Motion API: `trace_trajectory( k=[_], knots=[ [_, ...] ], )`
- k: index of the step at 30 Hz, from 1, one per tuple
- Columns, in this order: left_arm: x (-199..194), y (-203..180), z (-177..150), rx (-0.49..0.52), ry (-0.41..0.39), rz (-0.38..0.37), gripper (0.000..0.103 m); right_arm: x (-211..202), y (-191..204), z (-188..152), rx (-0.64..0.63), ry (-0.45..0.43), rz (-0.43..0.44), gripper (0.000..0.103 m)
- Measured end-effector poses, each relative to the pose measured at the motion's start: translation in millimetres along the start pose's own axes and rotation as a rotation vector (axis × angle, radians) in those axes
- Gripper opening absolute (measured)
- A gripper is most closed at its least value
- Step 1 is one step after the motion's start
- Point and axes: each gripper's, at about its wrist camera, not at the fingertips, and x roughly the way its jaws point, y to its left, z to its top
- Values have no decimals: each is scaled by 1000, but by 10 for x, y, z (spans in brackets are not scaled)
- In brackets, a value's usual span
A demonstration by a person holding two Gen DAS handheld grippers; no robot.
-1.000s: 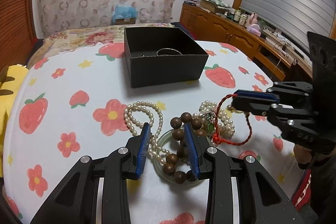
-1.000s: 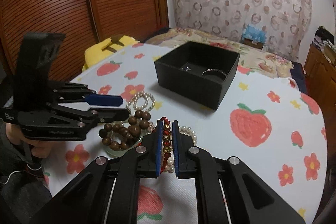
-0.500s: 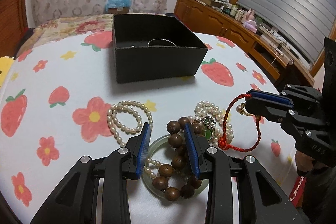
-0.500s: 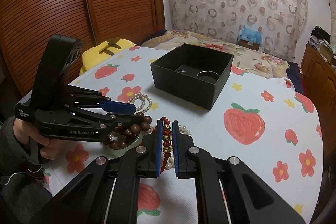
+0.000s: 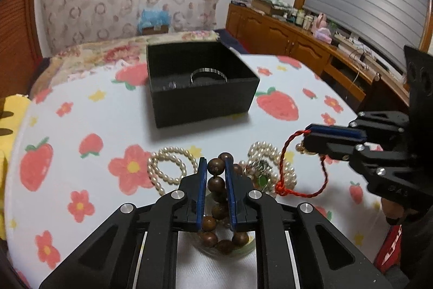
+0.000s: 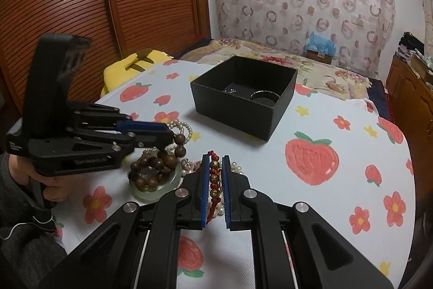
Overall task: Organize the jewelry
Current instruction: 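Carry the bead bracelet with the left gripper while the right carries the red bracelet into the box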
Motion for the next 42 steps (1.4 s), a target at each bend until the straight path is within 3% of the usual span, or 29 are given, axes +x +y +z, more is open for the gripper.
trace_trajectory(
  k=[15,28,42],
  knots=[
    [-404,57,246,-10,-107,6,12,-77,36,287,-22,-53,-23,10],
    [-541,64,524,17,-154,39,12,9,-120,547,-1,-75,-63,10],
    [-493,143,877,41,-177,92,12,402,-487,1010,85,-97,-102,10]
  ],
)
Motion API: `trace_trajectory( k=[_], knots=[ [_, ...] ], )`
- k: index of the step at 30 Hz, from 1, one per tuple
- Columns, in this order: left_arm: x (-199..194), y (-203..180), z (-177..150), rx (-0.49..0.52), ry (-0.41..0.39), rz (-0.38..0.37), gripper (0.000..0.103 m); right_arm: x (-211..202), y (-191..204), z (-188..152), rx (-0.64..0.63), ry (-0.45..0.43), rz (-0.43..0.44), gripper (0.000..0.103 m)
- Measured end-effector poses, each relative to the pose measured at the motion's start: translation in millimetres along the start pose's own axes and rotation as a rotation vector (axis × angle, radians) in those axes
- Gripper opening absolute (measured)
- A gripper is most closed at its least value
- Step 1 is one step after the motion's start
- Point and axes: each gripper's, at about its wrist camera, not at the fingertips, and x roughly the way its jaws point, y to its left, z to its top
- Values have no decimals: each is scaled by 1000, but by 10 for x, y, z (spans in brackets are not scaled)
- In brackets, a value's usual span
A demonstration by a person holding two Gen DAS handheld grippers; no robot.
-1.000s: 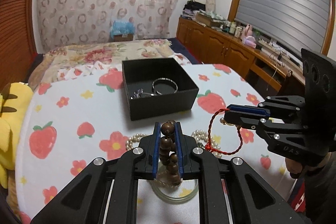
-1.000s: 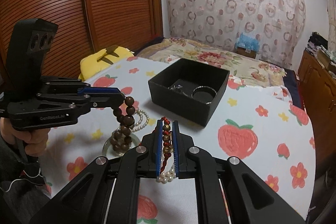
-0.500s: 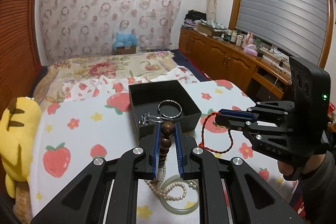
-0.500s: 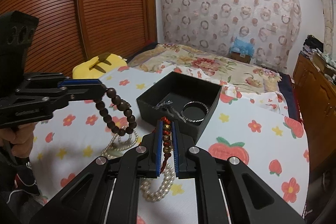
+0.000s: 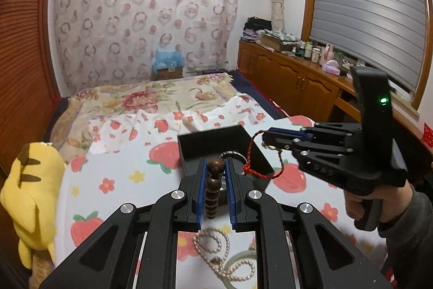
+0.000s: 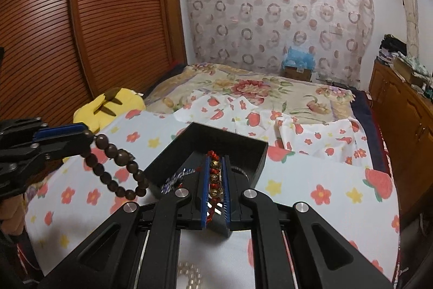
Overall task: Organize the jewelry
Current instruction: 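Carry the bead bracelet with the left gripper while the right carries the red bracelet into the box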
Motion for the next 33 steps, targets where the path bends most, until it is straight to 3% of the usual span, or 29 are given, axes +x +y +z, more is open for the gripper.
trace_trajectory(
  k=[12,16,33],
  knots=[
    [379,75,359,-3,12,23,12,427,-85,-43,35,72,29,11],
    [507,83,447,-10,18,29,12,407,-106,-100,38,66,36,20],
    [997,94,406,-8,87,72,12,105,-166,-260,-4,32,7,20]
  ],
)
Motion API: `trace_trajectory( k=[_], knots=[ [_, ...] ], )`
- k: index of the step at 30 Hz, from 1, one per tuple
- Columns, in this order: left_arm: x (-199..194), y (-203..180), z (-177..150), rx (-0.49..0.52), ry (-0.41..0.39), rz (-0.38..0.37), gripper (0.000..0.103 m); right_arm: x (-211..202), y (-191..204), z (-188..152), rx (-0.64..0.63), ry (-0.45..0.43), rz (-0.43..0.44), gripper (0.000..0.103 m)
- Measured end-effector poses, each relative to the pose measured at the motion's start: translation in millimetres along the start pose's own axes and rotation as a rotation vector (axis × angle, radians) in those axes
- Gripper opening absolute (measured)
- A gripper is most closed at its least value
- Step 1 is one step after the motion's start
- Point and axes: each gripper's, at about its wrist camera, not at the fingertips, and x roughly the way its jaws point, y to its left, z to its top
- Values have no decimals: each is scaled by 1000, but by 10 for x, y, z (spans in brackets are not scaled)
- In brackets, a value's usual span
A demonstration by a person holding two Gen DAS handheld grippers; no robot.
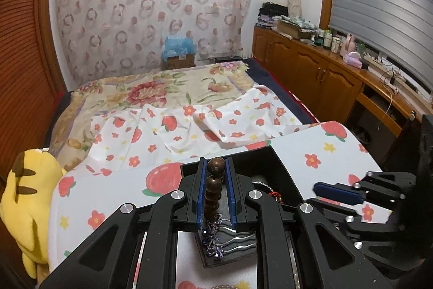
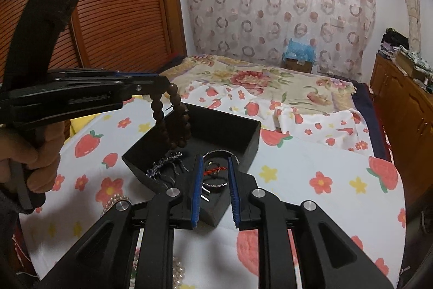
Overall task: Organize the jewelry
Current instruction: 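Carry the bead bracelet with the left gripper while the right carries the red bracelet into the box, then open the left gripper releasing the beads while the right gripper releases the red bracelet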
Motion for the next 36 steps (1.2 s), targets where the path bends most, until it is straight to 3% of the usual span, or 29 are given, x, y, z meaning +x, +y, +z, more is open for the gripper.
trace_trajectory(
  k=[12,17,26,36],
  knots=[
    [-45,-52,-20,17,-19,-7,15,-139,-61,-77,-1,-13,-15,20],
    [-227,-79,-133,29,-32,-7,26,-263,6,-193,-13,-12,0,20],
    [-491,-61,-557,45,-24,-20,32,-345,189,-540,-49,57,29,20],
    [-589,74,-1120,8,36,-26,33,-303,327,-818,-79,139,43,20]
  ],
)
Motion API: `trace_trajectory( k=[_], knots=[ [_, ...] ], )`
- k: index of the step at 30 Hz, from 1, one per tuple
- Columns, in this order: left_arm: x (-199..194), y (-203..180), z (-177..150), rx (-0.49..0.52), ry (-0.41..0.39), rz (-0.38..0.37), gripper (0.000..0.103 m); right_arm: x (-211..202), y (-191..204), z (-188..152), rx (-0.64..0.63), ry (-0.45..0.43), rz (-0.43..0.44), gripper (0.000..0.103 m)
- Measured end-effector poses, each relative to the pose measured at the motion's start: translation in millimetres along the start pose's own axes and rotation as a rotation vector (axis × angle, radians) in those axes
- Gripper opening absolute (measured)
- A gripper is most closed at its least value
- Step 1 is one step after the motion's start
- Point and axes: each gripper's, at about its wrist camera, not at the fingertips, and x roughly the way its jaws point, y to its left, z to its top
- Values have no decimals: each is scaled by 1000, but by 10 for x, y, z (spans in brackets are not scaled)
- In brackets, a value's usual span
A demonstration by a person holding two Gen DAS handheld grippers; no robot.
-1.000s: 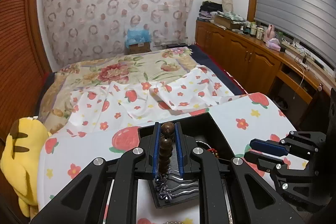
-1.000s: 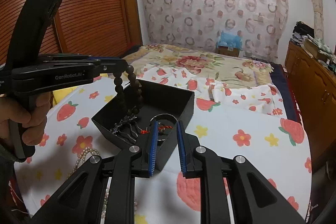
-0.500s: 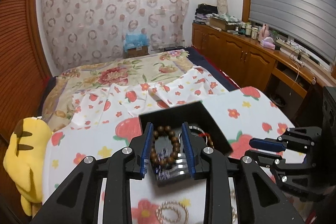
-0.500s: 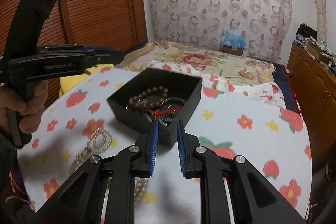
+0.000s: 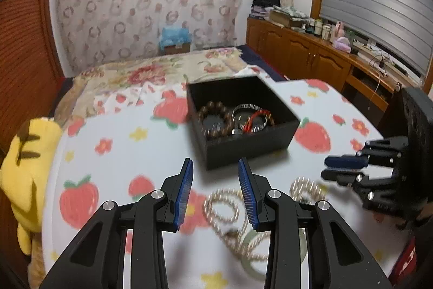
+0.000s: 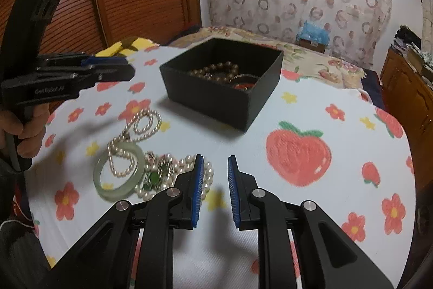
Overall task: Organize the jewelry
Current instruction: 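Open the left gripper releasing the beads while the right gripper releases the red bracelet, then lower the left gripper onto the green jade bangle and close on it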
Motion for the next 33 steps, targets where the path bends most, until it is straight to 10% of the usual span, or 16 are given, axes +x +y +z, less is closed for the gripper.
trace_trajectory(
  k=[13,16,33],
  knots=[
    [-109,17,-500,-59,73,-47,33,-200,207,-166,13,-34,33,20],
    [-182,-125,-581,-48,72,-81,49,-212,255,-181,6,-38,33,20],
    [-164,-729,-696,108,93,-140,37,-203,253,-219,26,-38,37,20]
  ],
)
